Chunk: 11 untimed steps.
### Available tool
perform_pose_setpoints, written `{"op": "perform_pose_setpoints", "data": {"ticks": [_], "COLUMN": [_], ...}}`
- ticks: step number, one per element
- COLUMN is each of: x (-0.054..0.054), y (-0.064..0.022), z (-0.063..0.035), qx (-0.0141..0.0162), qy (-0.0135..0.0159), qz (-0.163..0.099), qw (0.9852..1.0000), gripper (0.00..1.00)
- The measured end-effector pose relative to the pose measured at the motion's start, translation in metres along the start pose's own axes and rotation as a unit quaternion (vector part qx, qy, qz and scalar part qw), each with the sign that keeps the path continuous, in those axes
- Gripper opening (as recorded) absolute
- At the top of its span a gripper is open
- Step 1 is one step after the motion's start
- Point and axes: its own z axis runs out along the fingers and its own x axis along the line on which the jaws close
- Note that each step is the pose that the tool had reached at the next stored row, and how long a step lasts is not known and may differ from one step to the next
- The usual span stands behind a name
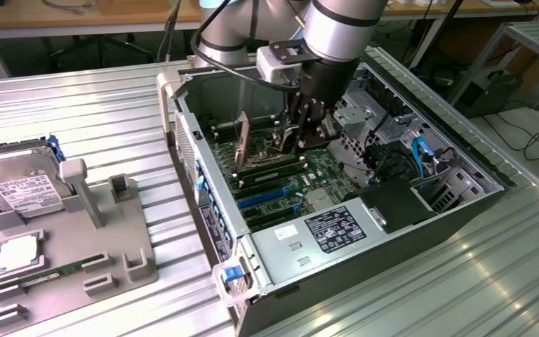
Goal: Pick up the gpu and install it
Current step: 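Insert the gpu into the slot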
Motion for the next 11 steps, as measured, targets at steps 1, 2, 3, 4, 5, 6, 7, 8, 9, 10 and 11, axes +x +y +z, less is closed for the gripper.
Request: {"op": "perform_pose_setpoints", "data": {"ticks": [1,2,3,4,5,6,7,8,9,10,11], "x": [0.0,0.002,0.003,0.003,0.003,0.003,0.003,0.004,0.004,0.004,0.004], "y": [0.0004,0.0011,0.0013,0.0012,0.0013,0.0013,0.0014,0.0017,0.0023,0.0022,0.0023], "z": [0.0017,0.0032,0.0051,0.0068,0.0086,0.0103,0.0121,0.014,0.0149,0.0156,0.016], "qx": [0.0,-0.0001,0.0001,0.0,0.0,0.0,0.0,0.0,0.0,-0.0002,-0.0004], "qy": [0.0,-0.0003,-0.001,-0.0008,-0.0007,-0.0007,-0.0007,-0.0008,0.0002,0.0033,0.0074], "qz": [0.0,0.0,0.0,0.0,0.0,0.0,0.0,0.0,0.0,0.0,0.0], "qw": [1.0,1.0,1.0,1.0,1.0,1.0,1.0,1.0,1.0,1.0,1.0], "gripper": [0.28,0.28,0.28,0.28,0.28,0.28,0.28,0.28,0.28,0.28,0.28]}}
